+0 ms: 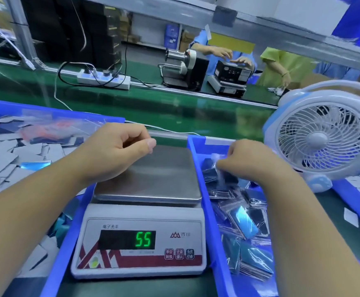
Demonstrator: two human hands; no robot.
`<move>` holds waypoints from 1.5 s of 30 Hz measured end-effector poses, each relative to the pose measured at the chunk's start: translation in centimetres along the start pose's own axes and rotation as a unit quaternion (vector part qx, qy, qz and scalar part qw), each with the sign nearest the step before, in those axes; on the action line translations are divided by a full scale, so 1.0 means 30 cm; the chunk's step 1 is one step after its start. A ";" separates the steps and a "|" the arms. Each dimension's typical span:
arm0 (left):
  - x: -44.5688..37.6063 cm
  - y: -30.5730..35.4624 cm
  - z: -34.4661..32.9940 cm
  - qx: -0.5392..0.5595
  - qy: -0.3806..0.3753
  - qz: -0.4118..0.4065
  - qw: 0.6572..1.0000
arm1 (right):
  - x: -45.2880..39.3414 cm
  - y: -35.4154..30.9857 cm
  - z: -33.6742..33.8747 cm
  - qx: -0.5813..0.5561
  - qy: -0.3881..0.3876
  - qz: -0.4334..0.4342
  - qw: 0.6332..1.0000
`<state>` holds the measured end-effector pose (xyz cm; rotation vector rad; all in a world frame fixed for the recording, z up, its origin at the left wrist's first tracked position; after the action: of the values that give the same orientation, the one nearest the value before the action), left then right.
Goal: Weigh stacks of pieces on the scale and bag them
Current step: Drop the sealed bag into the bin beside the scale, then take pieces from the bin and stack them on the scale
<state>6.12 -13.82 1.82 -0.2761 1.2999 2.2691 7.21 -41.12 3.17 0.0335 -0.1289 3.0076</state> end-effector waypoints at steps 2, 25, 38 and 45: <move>-0.003 -0.008 0.003 -0.007 0.000 0.003 1.000 | -0.007 0.008 -0.043 0.000 -0.042 -0.008 0.999; 0.162 -0.241 0.414 -0.347 -0.214 0.332 0.851 | 0.153 -0.576 -0.076 -0.050 0.061 0.318 0.945; 0.231 -0.323 0.383 -0.331 -0.166 0.404 0.836 | 0.172 -0.573 -0.096 -0.122 0.049 0.357 0.925; 0.124 -0.307 0.289 -0.307 -0.145 0.261 0.904 | 0.181 -0.574 -0.089 -0.139 0.043 0.363 0.920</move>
<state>8.37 -1.43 -2.07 0.2327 0.5034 2.9921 4.06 -23.19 2.11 -0.2259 -0.7017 3.6737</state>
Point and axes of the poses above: each hand's wrist, its own x-axis away from the middle knuckle, its own z-axis out of the back of the hand, y = z × x, the point moved 4 cm from there along -x, towards the middle knuckle, and after that the axes turned 2 degrees about x, right-handed, at the moved point
